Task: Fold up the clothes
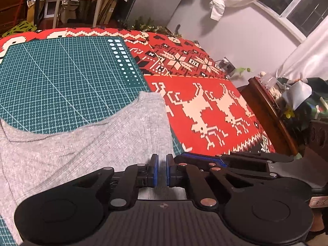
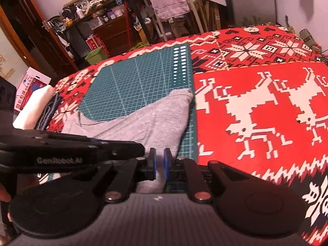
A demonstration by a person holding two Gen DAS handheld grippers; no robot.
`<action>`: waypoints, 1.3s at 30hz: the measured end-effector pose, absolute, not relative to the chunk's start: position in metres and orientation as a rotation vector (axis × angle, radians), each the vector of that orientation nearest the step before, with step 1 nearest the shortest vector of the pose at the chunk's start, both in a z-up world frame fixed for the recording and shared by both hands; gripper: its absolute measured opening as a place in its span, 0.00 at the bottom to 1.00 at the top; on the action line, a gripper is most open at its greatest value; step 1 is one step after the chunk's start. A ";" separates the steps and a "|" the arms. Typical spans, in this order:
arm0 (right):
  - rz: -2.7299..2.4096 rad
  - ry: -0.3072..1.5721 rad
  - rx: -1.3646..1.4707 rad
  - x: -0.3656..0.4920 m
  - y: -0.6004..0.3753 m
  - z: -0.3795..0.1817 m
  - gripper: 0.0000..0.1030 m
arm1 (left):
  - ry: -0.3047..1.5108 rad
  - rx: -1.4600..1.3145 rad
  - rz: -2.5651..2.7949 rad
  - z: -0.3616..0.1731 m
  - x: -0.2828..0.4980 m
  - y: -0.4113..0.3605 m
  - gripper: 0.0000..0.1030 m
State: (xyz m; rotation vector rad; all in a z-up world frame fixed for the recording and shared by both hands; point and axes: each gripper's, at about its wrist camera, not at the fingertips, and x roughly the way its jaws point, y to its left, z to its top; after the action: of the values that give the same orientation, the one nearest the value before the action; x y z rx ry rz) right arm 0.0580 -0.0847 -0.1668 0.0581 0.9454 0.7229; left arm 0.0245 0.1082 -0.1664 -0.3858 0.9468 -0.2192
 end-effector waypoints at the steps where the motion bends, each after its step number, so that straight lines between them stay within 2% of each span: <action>1: 0.730 0.942 0.057 0.057 -0.084 -0.167 0.10 | 0.955 -0.382 -0.217 -0.168 0.024 0.108 0.05; 10: 0.710 0.968 0.009 0.057 -0.086 -0.181 0.10 | 0.977 -0.351 -0.209 -0.179 0.024 0.101 0.07; 20: 0.725 0.932 0.037 0.051 -0.090 -0.161 0.11 | 0.924 -0.376 -0.214 -0.160 0.016 0.107 0.07; 29: 0.730 0.964 0.032 0.048 -0.084 -0.182 0.10 | 0.961 -0.323 -0.194 -0.179 0.014 0.100 0.06; 39: 0.690 0.960 0.016 0.045 -0.098 -0.174 0.11 | 0.953 -0.306 -0.196 -0.174 0.012 0.101 0.06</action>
State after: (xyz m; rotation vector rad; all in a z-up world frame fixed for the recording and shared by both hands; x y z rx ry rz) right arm 0.0448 -0.0978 -0.1740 0.0160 0.9596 0.6897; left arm 0.0116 0.1008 -0.1745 -0.3064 0.9528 -0.1958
